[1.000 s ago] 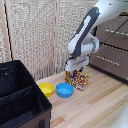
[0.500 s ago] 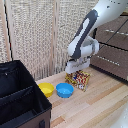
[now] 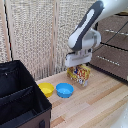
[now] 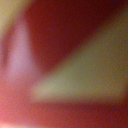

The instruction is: Kindly direct your grabber toward the cereal bar. Delicately grip the cereal bar using your grabber. Transport the clutched cereal bar to the rear part of the organizer. Set the cereal bar down and place it in the rear section of the organizer.

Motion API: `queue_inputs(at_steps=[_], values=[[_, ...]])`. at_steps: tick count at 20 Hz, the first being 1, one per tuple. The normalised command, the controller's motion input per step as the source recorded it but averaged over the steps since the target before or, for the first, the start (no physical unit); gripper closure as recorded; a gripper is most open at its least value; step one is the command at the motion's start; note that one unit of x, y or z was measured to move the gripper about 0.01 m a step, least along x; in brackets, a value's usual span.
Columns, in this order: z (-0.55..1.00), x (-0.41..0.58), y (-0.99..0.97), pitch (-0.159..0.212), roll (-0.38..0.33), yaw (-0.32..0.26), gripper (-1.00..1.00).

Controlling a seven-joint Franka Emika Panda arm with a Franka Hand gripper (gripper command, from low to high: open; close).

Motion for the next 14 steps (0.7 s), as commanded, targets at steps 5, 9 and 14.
queue_inputs(at_steps=[5, 9, 14], values=[[1.0, 0.307, -0.01, 0.0, 0.0, -0.073, 1.0], [0.91, 0.191, 0.19, -0.003, 0.01, -0.117, 1.0], [0.75, -0.003, 0.57, -0.036, 0.092, -0.108, 1.0]])
